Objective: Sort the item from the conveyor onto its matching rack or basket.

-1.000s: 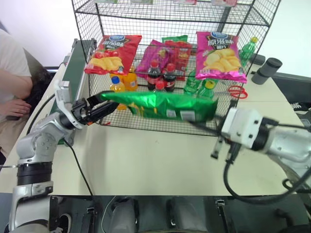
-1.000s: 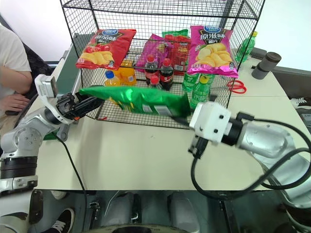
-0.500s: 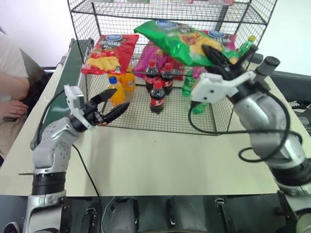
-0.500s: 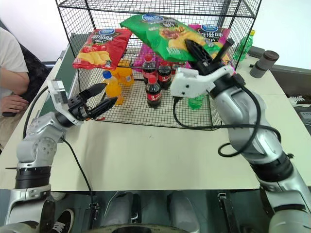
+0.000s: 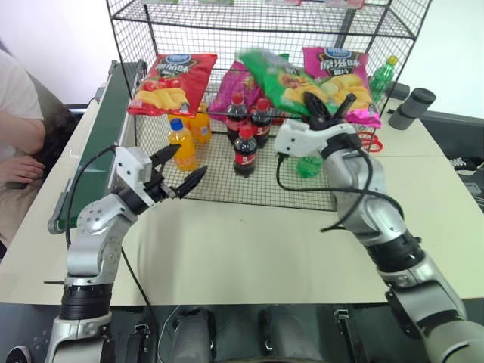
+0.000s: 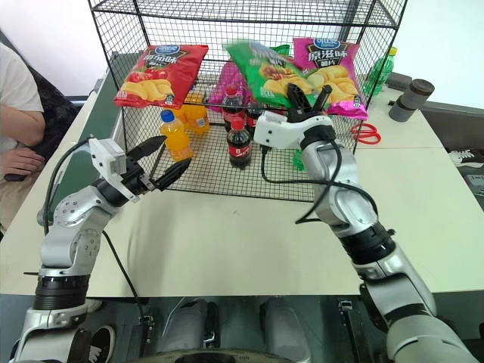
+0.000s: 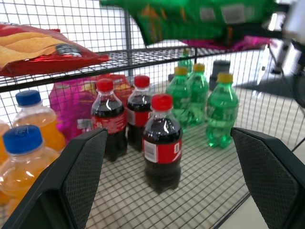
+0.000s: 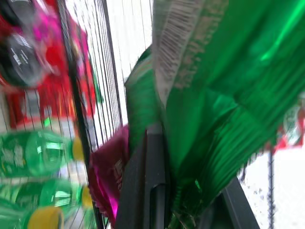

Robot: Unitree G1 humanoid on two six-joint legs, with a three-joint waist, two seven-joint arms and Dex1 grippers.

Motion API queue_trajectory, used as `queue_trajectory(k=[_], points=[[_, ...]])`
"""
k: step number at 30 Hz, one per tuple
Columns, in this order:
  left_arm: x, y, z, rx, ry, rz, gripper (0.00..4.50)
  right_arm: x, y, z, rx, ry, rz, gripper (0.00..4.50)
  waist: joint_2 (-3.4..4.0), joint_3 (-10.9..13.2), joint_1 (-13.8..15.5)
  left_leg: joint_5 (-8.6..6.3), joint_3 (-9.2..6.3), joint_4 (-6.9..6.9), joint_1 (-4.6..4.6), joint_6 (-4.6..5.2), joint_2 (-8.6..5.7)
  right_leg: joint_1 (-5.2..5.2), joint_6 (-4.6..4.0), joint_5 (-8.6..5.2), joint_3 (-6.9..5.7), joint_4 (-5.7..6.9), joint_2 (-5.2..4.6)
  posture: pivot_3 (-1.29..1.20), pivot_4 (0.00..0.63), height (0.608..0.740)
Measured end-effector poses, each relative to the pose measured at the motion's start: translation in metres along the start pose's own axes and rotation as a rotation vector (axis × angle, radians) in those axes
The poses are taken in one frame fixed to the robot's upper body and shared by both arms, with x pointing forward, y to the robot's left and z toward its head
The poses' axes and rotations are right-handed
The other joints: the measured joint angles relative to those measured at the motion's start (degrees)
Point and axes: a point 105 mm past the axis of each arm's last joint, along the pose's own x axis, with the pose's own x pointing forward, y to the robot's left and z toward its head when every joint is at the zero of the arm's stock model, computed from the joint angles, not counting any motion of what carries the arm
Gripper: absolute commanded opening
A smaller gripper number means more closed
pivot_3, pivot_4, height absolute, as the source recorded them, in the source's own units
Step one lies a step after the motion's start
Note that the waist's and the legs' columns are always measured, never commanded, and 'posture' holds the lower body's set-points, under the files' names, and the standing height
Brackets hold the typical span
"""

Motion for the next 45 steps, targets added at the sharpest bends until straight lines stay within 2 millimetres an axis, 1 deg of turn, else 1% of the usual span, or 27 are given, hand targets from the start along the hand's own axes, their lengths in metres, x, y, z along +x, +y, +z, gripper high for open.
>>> queue_trajectory(k=[4,7,11,16,19,23,25,26,27,28,30,31,32,33,37,39,41,42,44,45], points=[[0.001,-0.003,0.003,0.023,-0.014,0.011,4.41,0.01,-0.005,0.02,0.058,-0.004,-0.029,0.0,0.0,0.0,-0.7,0.04,-0.02,-0.01,-0.04,-0.06,0.03,-0.03,0.0,0.0,-0.01,0.0,-0.02,0.0,0.15,0.74],[0.002,-0.004,0.005,0.041,-0.018,0.013,4.41,0.015,-0.008,0.02,0.041,0.006,-0.044,0.0,0.0,0.0,-0.8,0.03,0.0,0.0,-0.04,-0.06,0.01,-0.01,0.0,0.0,-0.02,-0.02,-0.06,0.0,0.15,0.74],[0.002,-0.002,0.005,0.039,-0.019,0.027,4.41,0.019,0.002,0.02,0.051,0.039,-0.027,0.0,0.0,0.0,-1.1,0.02,-0.01,-0.01,-0.03,-0.02,0.02,-0.02,0.0,0.0,-0.02,0.0,-0.04,0.0,0.15,0.74],[0.003,-0.002,0.005,0.035,-0.021,0.035,4.41,0.025,0.012,0.033,0.096,0.034,0.01,0.0,0.0,0.0,-1.4,0.03,-0.02,-0.02,-0.03,-0.04,0.04,-0.07,0.0,0.0,-0.02,0.08,-0.02,0.0,0.15,0.74],[0.004,-0.006,0.005,0.03,-0.023,0.024,4.41,0.032,0.009,0.036,0.104,0.032,0.008,0.0,0.0,0.0,-1.6,0.03,-0.02,-0.02,-0.03,-0.04,0.03,-0.06,0.0,0.0,-0.02,0.08,-0.05,0.0,0.15,0.74],[0.005,-0.009,0.005,0.027,-0.027,0.016,4.41,0.039,0.006,0.047,0.17,0.017,0.006,0.0,0.0,0.0,-2.3,0.03,-0.05,-0.02,-0.03,-0.04,0.06,-0.06,0.0,0.0,-0.03,0.11,-0.06,0.0,0.15,0.74],[0.005,-0.01,0.005,0.027,-0.028,0.014,4.5,0.04,0.012,0.049,0.234,0.012,0.037,0.91,0.0,0.0,-2.5,0.03,-0.05,-0.02,-0.02,-0.04,0.07,-0.07,0.0,0.0,-0.03,0.14,-0.05,0.0,0.15,0.74],[0.005,-0.01,0.005,0.027,-0.028,0.014,4.5,0.041,0.015,0.052,0.281,0.01,0.059,1.18,0.0,0.0,-2.6,0.02,-0.05,-0.02,-0.02,-0.04,0.08,-0.08,0.0,0.0,-0.02,0.17,-0.05,0.0,0.15,0.74],[0.006,-0.01,0.005,0.026,-0.028,0.013,4.5,0.042,0.017,0.055,0.3,0.005,0.071,1.56,0.01,0.0,-2.6,0.02,-0.04,-0.02,-0.02,-0.03,0.07,-0.12,0.0,0.0,-0.01,0.22,-0.04,0.0,0.15,0.74],[0.006,-0.011,0.005,0.025,-0.027,0.011,4.5,0.044,0.015,0.06,0.307,-0.005,0.072,2.07,0.01,0.0,-2.6,0.02,-0.04,-0.03,-0.03,-0.04,0.07,-0.16,0.0,0.0,-0.01,0.27,-0.04,0.0,0.15,0.74],[0.007,-0.012,0.004,0.021,-0.028,0.008,4.5,0.047,0.004,0.071,0.324,-0.037,0.053,3.0,0.01,0.0,-2.5,0.03,-0.06,-0.03,-0.04,-0.04,0.08,-0.21,0.0,0.0,-0.01,0.35,-0.05,0.0,0.15,0.74],[0.007,-0.012,0.004,0.02,-0.03,0.008,4.5,0.048,-0.002,0.075,0.33,-0.055,0.042,3.6,0.01,0.0,-2.5,0.02,-0.06,-0.02,-0.04,-0.03,0.08,-0.21,0.0,0.0,-0.01,0.35,-0.05,0.0,0.15,0.74],[0.007,-0.012,0.004,0.019,-0.03,0.008,4.5,0.048,-0.007,0.079,0.342,-0.073,0.031,3.93,0.01,0.0,-2.5,0.02,-0.07,-0.02,-0.04,-0.03,0.09,-0.2,0.0,0.0,-0.02,0.35,-0.06,0.0,0.15,0.74],[0.007,-0.012,0.004,0.018,-0.028,0.009,4.5,0.047,-0.011,0.082,0.356,-0.087,0.023,4.46,0.01,0.0,-2.5,0.01,-0.06,-0.02,-0.04,0.0,0.08,-0.2,0.0,0.0,-0.01,0.35,-0.07,0.0,0.15,0.74],[0.005,-0.013,0.002,0.013,-0.022,0.012,4.5,0.042,-0.014,0.092,0.411,-0.134,0.032,4.46,0.01,0.0,-2.4,-0.01,-0.07,-0.02,-0.04,0.03,0.07,-0.2,0.0,0.0,-0.02,0.35,-0.08,0.0,0.15,0.74],[0.006,-0.013,0.001,0.011,-0.022,0.011,4.5,0.04,-0.012,0.096,0.434,-0.165,0.051,4.46,0.01,0.0,-2.4,-0.01,-0.07,-0.02,-0.04,0.03,0.07,-0.2,0.0,0.0,-0.02,0.36,-0.08,0.0,0.15,0.74],[0.006,-0.014,0.001,0.011,-0.022,0.008,4.5,0.035,-0.005,0.097,0.471,-0.188,0.079,4.46,0.01,0.0,-2.4,-0.01,-0.09,-0.03,-0.04,0.03,0.08,-0.19,0.0,0.0,-0.02,0.35,-0.07,0.0,0.15,0.74],[0.006,-0.015,0.001,0.011,-0.022,0.006,4.5,0.032,0.002,0.097,0.495,-0.195,0.106,4.46,0.01,0.0,-2.4,-0.01,-0.08,-0.03,-0.04,0.03,0.07,-0.19,0.0,0.0,-0.02,0.35,-0.08,0.0,0.15,0.74],[0.006,-0.015,0.001,0.009,-0.023,0.006,4.5,0.025,0.011,0.099,0.584,-0.213,0.144,4.46,0.01,0.0,-2.4,-0.01,-0.08,-0.03,-0.05,0.03,0.08,-0.2,0.0,0.0,-0.02,0.36,-0.08,0.0,0.15,0.74],[0.007,-0.015,0.001,0.009,-0.024,0.006,4.5,0.021,0.013,0.104,0.635,-0.237,0.167,4.46,0.01,0.0,-2.4,-0.01,-0.09,-0.03,-0.05,0.03,0.08,-0.2,0.0,0.0,-0.02,0.36,-0.07,0.0,0.15,0.74]])
